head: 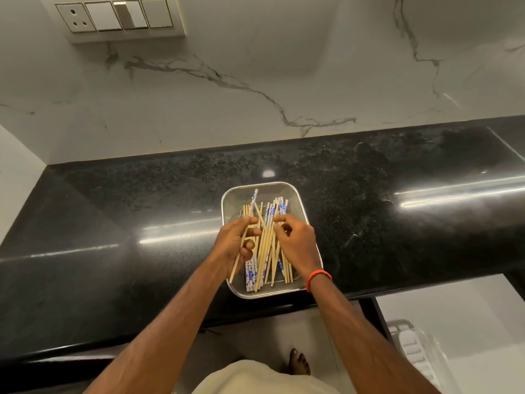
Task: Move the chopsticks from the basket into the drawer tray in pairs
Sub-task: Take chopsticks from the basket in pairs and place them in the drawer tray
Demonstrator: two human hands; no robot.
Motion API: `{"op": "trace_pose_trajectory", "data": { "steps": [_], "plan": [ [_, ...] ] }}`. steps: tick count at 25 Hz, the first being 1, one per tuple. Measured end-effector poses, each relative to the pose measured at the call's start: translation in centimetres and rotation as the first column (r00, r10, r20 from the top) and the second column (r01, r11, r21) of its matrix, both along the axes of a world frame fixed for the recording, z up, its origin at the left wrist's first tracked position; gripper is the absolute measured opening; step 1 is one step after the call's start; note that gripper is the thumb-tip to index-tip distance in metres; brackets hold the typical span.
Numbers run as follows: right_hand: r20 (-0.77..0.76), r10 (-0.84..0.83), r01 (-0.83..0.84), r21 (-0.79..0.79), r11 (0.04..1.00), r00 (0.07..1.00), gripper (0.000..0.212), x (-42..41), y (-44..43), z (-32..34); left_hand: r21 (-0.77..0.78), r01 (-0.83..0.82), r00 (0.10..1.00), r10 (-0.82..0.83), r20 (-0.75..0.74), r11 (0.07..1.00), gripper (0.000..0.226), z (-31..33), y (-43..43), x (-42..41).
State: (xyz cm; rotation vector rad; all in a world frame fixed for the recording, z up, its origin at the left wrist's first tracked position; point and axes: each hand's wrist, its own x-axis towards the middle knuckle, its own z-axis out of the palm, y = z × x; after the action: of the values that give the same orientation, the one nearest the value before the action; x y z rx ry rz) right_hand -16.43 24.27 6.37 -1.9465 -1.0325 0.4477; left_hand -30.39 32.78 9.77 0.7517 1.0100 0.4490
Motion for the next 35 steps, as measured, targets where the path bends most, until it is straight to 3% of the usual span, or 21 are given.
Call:
{"op": "trace_pose_trajectory", "data": {
  "steps": [3,6,14,19,23,25,28,31,35],
  "plan": [
    [0.035,0.047,-0.035,-0.299,0.954,0.998,0.035,-0.8,1.2,-0.5,0.026,-0.031,0.999,0.031,-0.014,0.999,0.025,-0.2,0.1,-0.8],
    [0.131,0.014,0.032,-0.343,0.939,0.991,0.042,-1.7,2.4,-0.5,0.036,-0.045,0.998,0.047,-0.039,0.998,0.025,-0.4,0.5,-1.6],
    [0.153,-0.112,0.169,-0.441,0.881,0.982,0.013,-1.6,4.1,-0.2,0.027,-0.02,0.999,0.021,-0.025,0.999,0.024,-0.9,1.0,-2.5],
    [-0.048,-0.198,0.17,-0.343,0.924,0.979,0.007,-1.0,2.9,0.3,0.006,-0.007,1.0,0.007,0.017,1.0,0.026,-0.8,0.9,-2.6],
    [-0.411,-0.282,0.31,0.002,0.951,0.867,0.009,-0.5,2.4,2.8,-0.019,0.018,0.998,-0.016,0.058,1.0,0.026,-0.3,0.8,-2.7],
    [-0.476,-0.21,0.321,0.164,0.933,0.854,0.015,-0.3,2.1,4.5,-0.023,0.039,0.995,-0.037,0.087,0.999,0.026,0.0,0.9,-2.6],
    [-0.268,-0.018,0.086,0.242,0.966,0.963,0.022,-1.2,1.0,5.5,-0.021,0.062,0.99,-0.058,0.128,0.998,0.028,0.2,0.9,-2.3],
    [0.017,0.155,-0.155,0.04,0.987,0.988,0.028,-3.5,-0.3,4.5,-0.028,0.072,0.987,-0.067,0.146,0.997,0.032,0.0,0.7,-2.0],
    [0.173,0.226,-0.213,-0.092,0.973,0.958,0.028,-5.6,-1.1,3.3,-0.049,0.085,0.988,-0.078,0.132,0.995,0.029,-0.3,0.5,-1.9]
  ]
}}
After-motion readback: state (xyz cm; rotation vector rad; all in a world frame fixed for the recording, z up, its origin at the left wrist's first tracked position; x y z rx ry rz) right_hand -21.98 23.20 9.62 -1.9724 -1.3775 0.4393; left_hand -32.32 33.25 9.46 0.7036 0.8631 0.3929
